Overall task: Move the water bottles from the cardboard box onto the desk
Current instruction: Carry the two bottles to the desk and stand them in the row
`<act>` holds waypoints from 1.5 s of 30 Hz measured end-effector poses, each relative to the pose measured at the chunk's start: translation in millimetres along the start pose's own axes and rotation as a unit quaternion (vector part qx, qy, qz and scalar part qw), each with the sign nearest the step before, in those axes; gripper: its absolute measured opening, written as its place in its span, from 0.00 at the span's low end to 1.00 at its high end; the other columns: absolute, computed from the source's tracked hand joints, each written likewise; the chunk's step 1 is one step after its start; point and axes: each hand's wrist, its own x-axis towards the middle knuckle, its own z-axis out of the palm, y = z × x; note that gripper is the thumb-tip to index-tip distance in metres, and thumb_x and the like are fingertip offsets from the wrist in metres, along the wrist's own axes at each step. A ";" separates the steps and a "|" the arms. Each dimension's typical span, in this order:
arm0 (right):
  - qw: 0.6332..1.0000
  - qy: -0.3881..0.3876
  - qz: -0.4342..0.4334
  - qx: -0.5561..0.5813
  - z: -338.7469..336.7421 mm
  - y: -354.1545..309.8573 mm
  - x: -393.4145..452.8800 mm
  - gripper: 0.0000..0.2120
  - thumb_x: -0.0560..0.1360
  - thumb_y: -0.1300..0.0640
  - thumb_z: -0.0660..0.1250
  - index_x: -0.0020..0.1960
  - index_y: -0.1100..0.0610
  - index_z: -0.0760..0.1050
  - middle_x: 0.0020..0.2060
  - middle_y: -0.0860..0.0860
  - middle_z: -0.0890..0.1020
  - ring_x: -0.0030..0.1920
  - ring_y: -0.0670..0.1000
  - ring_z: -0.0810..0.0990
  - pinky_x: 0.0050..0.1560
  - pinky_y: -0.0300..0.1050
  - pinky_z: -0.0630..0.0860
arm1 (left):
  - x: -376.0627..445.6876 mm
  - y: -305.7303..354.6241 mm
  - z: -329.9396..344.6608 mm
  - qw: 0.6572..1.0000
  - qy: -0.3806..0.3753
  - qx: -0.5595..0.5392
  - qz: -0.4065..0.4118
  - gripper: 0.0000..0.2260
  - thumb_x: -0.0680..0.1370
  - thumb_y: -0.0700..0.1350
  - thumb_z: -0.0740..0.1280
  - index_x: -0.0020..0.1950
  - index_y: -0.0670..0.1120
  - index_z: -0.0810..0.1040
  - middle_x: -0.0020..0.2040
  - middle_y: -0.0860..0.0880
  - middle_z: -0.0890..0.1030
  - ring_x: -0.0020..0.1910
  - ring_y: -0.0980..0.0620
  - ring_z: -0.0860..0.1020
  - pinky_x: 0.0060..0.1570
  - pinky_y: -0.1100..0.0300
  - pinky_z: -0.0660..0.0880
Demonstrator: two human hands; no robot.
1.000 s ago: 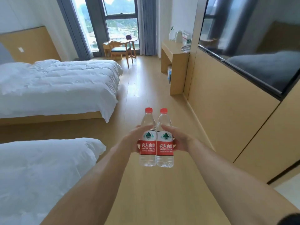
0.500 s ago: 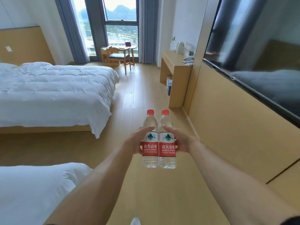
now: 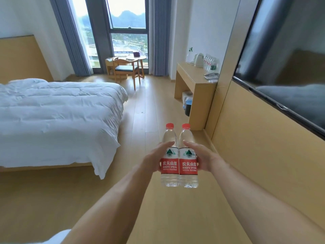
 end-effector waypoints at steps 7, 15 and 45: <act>1.000 -0.024 0.002 -0.014 -11.4 -51.1 104.5 0.27 0.76 0.38 0.68 0.67 0.55 0.73 0.56 0.59 0.85 0.58 0.61 0.84 0.62 0.61 0.78 | 82.6 45.3 -50.5 1.000 -0.019 -0.006 0.008 0.28 0.69 0.60 0.74 0.61 0.46 0.72 0.43 0.45 0.87 0.40 0.46 0.86 0.37 0.51 0.82; 0.998 -0.052 -0.001 -0.032 -33.9 -134.5 251.6 0.30 0.73 0.36 0.70 0.66 0.54 0.73 0.56 0.58 0.85 0.55 0.59 0.85 0.60 0.60 0.79 | 197.9 122.6 -101.3 0.992 0.120 0.039 0.007 0.32 0.70 0.62 0.75 0.67 0.49 0.69 0.59 0.42 0.81 0.55 0.40 0.83 0.58 0.32 0.76; 1.000 -0.001 0.011 -0.015 2.6 -420.8 700.7 0.26 0.76 0.37 0.68 0.65 0.54 0.75 0.52 0.56 0.87 0.48 0.56 0.87 0.50 0.54 0.82 | 600.1 390.6 -376.0 0.997 0.062 0.033 -0.014 0.26 0.77 0.62 0.69 0.67 0.46 0.73 0.58 0.41 0.83 0.55 0.41 0.83 0.61 0.36 0.76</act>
